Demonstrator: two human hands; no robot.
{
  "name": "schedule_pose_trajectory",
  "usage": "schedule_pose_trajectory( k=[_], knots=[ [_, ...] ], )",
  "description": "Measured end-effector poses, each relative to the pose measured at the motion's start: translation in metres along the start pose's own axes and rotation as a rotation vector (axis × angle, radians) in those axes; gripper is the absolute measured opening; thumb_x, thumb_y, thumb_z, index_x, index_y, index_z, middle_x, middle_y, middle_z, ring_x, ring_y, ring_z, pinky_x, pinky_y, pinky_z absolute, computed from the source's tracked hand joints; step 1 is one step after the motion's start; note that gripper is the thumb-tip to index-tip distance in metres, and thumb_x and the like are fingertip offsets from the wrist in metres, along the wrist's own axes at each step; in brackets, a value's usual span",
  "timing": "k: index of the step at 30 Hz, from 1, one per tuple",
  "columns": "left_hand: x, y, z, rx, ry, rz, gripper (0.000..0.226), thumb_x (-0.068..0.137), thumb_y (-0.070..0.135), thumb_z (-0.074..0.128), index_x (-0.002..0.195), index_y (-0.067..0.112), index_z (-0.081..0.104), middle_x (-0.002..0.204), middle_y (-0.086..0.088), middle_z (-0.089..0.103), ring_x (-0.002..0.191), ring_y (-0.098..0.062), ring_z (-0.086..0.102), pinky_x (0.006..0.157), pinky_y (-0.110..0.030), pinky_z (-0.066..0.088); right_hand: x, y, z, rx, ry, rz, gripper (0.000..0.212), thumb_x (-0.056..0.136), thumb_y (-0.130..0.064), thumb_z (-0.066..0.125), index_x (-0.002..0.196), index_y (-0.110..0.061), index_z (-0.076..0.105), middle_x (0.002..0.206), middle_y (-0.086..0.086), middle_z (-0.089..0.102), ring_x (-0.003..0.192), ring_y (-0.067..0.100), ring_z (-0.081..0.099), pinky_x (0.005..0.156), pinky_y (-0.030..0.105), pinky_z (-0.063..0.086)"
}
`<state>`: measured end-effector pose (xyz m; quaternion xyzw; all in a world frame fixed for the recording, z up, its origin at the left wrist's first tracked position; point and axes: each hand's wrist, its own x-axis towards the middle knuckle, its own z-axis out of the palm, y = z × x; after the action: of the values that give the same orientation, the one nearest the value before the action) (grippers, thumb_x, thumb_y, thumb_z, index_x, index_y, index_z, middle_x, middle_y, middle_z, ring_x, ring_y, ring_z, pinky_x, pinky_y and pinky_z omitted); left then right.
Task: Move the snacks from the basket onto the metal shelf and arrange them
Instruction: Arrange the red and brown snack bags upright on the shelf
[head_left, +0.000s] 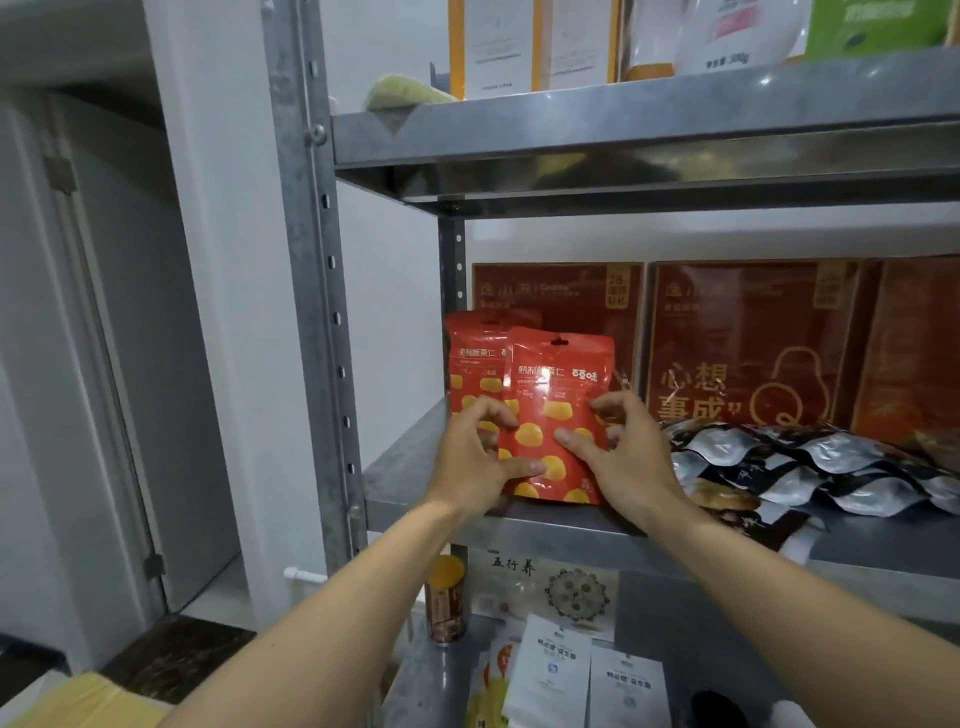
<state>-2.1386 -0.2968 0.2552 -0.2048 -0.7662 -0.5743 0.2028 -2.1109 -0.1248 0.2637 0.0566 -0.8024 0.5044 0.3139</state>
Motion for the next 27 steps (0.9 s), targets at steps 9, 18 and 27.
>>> schedule_pose_trajectory(
  k=[9,18,27],
  knots=[
    [0.028,-0.034,-0.029,0.084,0.009,0.065,0.044,0.07,0.008,0.085,0.091,0.02,0.048,0.115,0.005,0.058,0.102,-0.008,0.056,0.068,-0.009,0.049,0.013,0.001,0.048,-0.088,-0.096,-0.12,0.056,0.068,-0.01,0.086,0.103,-0.025,0.045,0.106,-0.011,0.05,0.098,0.013,0.05,0.082,0.028,0.042],
    [0.046,-0.049,-0.039,0.1,0.032,0.038,0.04,0.076,0.012,0.082,0.092,0.024,0.047,0.117,0.007,0.056,0.106,-0.013,0.054,0.075,-0.016,0.049,0.031,0.011,0.071,-0.14,-0.207,-0.126,0.06,0.069,-0.008,0.085,0.101,-0.026,0.037,0.111,-0.004,0.052,0.1,0.013,0.052,0.074,0.022,0.045],
    [0.047,-0.055,-0.039,0.041,0.032,0.003,0.039,0.076,0.01,0.081,0.096,0.021,0.05,0.116,0.007,0.058,0.105,-0.012,0.056,0.073,-0.016,0.047,0.033,0.016,0.073,-0.167,-0.23,-0.142,0.061,0.071,-0.01,0.085,0.1,-0.026,0.034,0.105,-0.006,0.051,0.076,0.001,0.045,0.064,0.02,0.036]
  ],
)
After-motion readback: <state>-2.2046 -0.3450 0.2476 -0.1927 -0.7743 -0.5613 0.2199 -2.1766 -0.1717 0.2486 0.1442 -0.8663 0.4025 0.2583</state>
